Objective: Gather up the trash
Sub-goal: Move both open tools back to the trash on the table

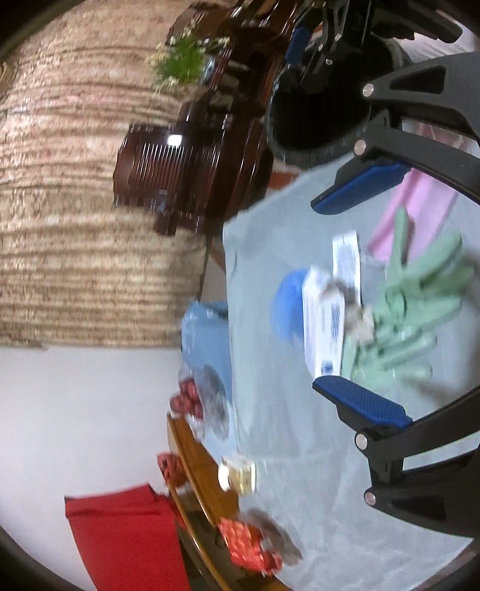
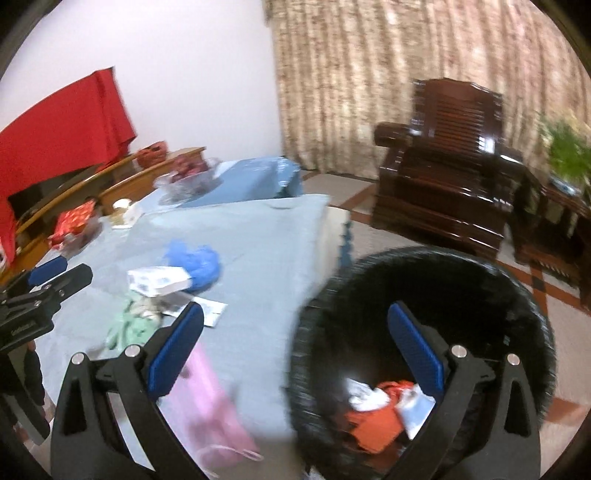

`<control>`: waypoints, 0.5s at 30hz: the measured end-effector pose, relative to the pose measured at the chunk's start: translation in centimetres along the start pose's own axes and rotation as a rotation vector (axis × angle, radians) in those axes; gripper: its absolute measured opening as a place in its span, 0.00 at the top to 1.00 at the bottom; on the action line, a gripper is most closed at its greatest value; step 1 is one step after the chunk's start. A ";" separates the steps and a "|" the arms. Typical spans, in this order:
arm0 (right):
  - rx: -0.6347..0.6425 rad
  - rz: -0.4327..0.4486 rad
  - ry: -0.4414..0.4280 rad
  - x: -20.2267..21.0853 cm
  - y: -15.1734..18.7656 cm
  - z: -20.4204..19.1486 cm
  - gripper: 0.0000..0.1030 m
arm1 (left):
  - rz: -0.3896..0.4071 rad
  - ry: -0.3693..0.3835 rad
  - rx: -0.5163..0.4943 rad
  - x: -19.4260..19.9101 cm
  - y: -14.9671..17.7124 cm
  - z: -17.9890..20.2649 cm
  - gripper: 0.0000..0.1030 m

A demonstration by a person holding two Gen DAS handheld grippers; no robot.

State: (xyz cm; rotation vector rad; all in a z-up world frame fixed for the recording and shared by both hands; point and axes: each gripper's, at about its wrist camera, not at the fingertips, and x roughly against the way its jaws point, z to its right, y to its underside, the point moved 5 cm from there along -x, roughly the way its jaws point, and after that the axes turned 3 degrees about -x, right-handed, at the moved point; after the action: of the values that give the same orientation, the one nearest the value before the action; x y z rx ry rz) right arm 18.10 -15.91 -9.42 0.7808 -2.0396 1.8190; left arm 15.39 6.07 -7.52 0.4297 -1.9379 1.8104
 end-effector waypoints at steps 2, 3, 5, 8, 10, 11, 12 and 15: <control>0.029 -0.005 -0.028 -0.7 -0.3 -1.8 0.06 | -0.001 -0.026 0.015 0.2 0.3 -1.5 0.15; 0.040 -0.006 -0.043 -1.1 -0.4 -2.7 0.06 | -0.002 -0.039 0.023 0.3 0.5 -2.3 0.15; 0.055 -0.015 -0.072 -1.9 -0.5 -4.2 0.06 | -0.006 -0.062 0.038 0.4 1.0 -3.9 0.15; 0.084 -0.024 -0.108 -3.3 -0.8 -6.5 0.06 | -0.016 -0.090 0.055 0.3 1.6 -5.8 0.15; 0.102 -0.027 -0.128 -4.4 -1.0 -8.0 0.06 | -0.021 -0.106 0.065 0.0 1.8 -7.0 0.15; 0.107 -0.031 -0.138 -4.9 -1.1 -8.6 0.06 | -0.025 -0.115 0.070 -0.3 1.9 -7.6 0.15; 0.111 -0.034 -0.150 -5.5 -1.3 -9.3 0.06 | -0.028 -0.123 0.074 -0.5 2.0 -8.1 0.15; 0.119 -0.042 -0.176 -7.2 -1.6 -10.7 0.06 | -0.042 -0.138 0.088 -1.5 2.3 -9.4 0.15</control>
State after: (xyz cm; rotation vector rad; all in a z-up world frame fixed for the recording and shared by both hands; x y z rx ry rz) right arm 23.43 -4.05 -10.51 1.0430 -2.0163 1.9230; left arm 16.49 15.54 -9.92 0.6359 -1.9281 1.8887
